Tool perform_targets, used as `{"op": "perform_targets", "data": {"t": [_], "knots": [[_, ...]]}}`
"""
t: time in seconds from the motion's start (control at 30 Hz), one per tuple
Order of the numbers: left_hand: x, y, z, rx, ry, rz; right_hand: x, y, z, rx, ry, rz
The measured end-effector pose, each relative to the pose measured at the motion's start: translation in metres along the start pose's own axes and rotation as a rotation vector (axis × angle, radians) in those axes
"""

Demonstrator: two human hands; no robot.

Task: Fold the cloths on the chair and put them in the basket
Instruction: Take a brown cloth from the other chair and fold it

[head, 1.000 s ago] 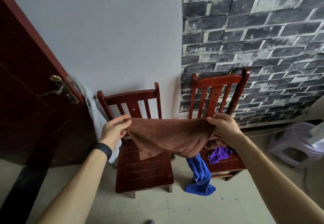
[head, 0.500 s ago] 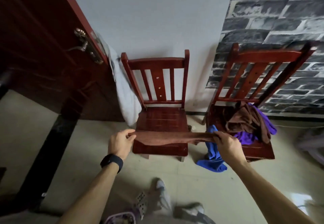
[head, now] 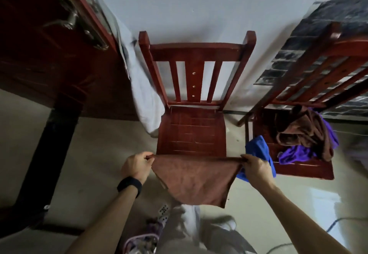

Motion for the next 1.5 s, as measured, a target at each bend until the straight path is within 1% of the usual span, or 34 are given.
{"op": "perform_targets", "data": {"t": [0.07,0.17,0.23,0.33,0.43,0.5,0.6,0.67,0.7,0.8,0.87,0.93,0.97,1.13,1.2,1.3,1.4,1.5], "knots": [[-0.009,0.037,-0.014,-0.005,0.009,0.028,-0.014,0.035,0.01,-0.029,-0.071,0.018],[-0.022,0.097,-0.035,0.039,-0.038,0.034,-0.036,0.093,0.025,-0.054,-0.147,0.021],[-0.033,0.138,-0.043,0.078,-0.118,0.041,-0.05,0.129,0.032,-0.054,-0.171,-0.027],[-0.048,0.189,-0.056,0.087,-0.204,0.056,-0.066,0.177,0.034,-0.075,-0.137,-0.118],[-0.063,0.226,-0.069,0.043,-0.225,0.064,-0.079,0.211,0.032,-0.117,-0.1,-0.177],[-0.071,0.244,-0.075,0.06,-0.247,0.06,-0.088,0.228,0.032,-0.124,-0.078,-0.214],[-0.077,0.263,-0.084,0.091,-0.263,-0.019,-0.098,0.249,0.036,-0.083,-0.038,-0.287],[-0.081,0.274,-0.091,0.038,-0.288,-0.052,-0.104,0.262,0.038,-0.046,-0.018,-0.294],[-0.085,0.278,-0.094,-0.009,-0.308,-0.039,-0.107,0.266,0.037,-0.045,0.002,-0.287],[-0.101,0.279,-0.099,-0.123,-0.332,0.094,-0.119,0.266,0.022,-0.121,0.11,-0.281],[-0.117,0.264,-0.094,-0.153,-0.288,0.194,-0.129,0.252,0.005,-0.194,0.129,-0.242],[-0.14,0.241,-0.077,-0.149,-0.236,0.257,-0.141,0.226,-0.018,-0.282,0.101,-0.176],[-0.153,0.228,-0.065,-0.118,-0.21,0.283,-0.148,0.212,-0.032,-0.323,0.078,-0.147],[-0.211,0.168,-0.01,0.19,-0.118,0.432,-0.189,0.147,-0.102,-0.506,0.012,0.007],[-0.228,0.158,0.001,0.22,-0.087,0.452,-0.199,0.138,-0.121,-0.536,-0.017,0.021],[-0.242,0.158,0.007,0.222,-0.106,0.415,-0.208,0.141,-0.133,-0.524,0.009,-0.023],[-0.248,0.16,0.006,0.234,-0.114,0.415,-0.216,0.153,-0.142,-0.49,-0.012,-0.018],[-0.25,0.16,0.01,0.226,-0.062,0.439,-0.218,0.153,-0.148,-0.51,0.013,-0.018]]}}
Point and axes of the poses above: each hand's wrist, its own y-axis towards the middle knuckle, its own x-axis out of the back of the hand, z = x × y, the point moved 2 cm from there along y, towards the middle knuckle, and after that the axes turned 14 degrees about y, right-handed, at the moved point
